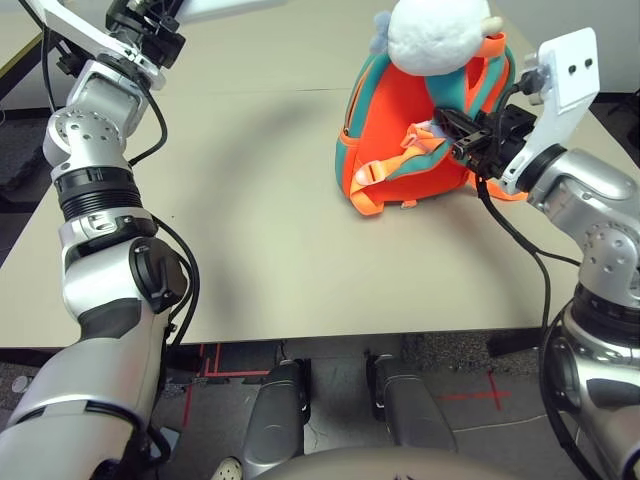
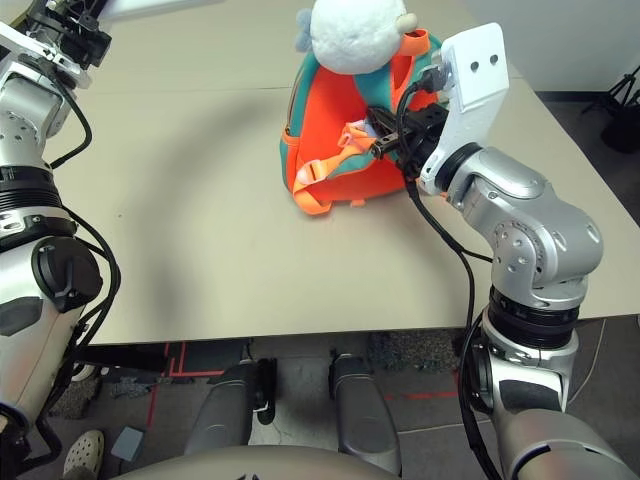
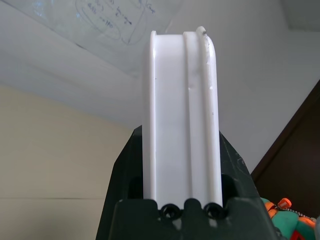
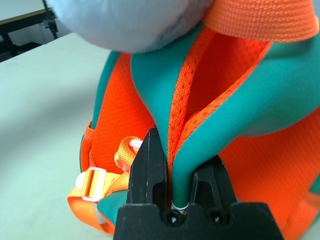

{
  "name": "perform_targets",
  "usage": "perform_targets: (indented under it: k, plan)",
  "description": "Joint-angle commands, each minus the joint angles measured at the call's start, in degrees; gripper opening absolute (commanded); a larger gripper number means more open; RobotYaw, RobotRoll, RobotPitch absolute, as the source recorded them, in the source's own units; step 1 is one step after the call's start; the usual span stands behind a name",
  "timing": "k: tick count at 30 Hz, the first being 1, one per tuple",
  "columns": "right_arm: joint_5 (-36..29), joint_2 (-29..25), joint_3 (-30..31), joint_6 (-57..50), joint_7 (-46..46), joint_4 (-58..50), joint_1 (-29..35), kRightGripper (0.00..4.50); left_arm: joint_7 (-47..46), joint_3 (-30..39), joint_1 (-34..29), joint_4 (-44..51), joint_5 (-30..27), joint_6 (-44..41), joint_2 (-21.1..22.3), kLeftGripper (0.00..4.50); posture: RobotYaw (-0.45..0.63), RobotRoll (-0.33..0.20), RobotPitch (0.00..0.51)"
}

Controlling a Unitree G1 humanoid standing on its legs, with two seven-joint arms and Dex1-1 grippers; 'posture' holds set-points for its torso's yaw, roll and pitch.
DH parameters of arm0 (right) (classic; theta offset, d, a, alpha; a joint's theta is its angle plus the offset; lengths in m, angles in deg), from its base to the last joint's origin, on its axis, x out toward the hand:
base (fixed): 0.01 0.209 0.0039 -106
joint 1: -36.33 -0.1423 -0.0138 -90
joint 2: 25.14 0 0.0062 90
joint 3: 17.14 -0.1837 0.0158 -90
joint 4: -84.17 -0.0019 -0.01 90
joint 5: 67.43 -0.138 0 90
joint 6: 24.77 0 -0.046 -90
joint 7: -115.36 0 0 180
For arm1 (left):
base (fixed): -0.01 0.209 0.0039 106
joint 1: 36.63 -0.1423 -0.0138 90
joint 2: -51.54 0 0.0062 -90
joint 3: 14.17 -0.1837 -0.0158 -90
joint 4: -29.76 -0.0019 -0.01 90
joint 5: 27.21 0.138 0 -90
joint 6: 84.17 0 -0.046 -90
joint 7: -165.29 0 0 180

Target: Put the pencil case into the backpack and zip it.

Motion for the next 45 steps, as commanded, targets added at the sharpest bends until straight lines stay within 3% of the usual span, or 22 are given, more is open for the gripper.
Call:
perform_targets:
  k: [1, 5, 13, 20, 33, 45]
  plan:
    - [-1.01, 0.03, -1.55, 1.55, 0.54, -4.4, 1.26, 0.24, 1.38, 0.08, 0.71, -0.34, 0.27, 1.13, -0.04, 1.34, -0.24, 0.0, 0.153]
    - [1.21, 1.76, 1.09, 5.87, 0.83, -4.27, 11.06, 0.24, 1.48, -0.08, 0.44, 0.07, 0.24, 0.7, -0.45, 1.34, -0.23, 0.0, 0.148]
    - [4.06, 2.83, 4.56, 13.27, 0.4, -2.72, 20.12, 0.24, 1.95, -0.88, -0.11, 0.92, 0.49, -0.57, -0.23, 1.34, -0.22, 0.0, 0.153]
    - [5.3, 3.43, 5.78, 15.26, 0.77, -1.41, 20.76, 0.24, 4.21, -1.72, 0.0, 2.02, -0.03, -2.74, -0.19, 1.34, -0.22, 0.0, 0.156]
    - [7.08, 4.06, 7.57, 17.45, 0.22, 1.49, 21.89, 0.24, 14.57, -6.03, 0.59, 12.83, -5.51, -16.23, 0.08, 1.34, -0.22, 0.0, 0.157]
    - [7.58, 3.95, 8.44, 19.33, 0.05, 3.94, 21.47, 0.24, 20.15, -9.48, -1.51, 14.96, -5.53, -21.93, 0.53, 1.34, -0.22, 0.0, 0.158]
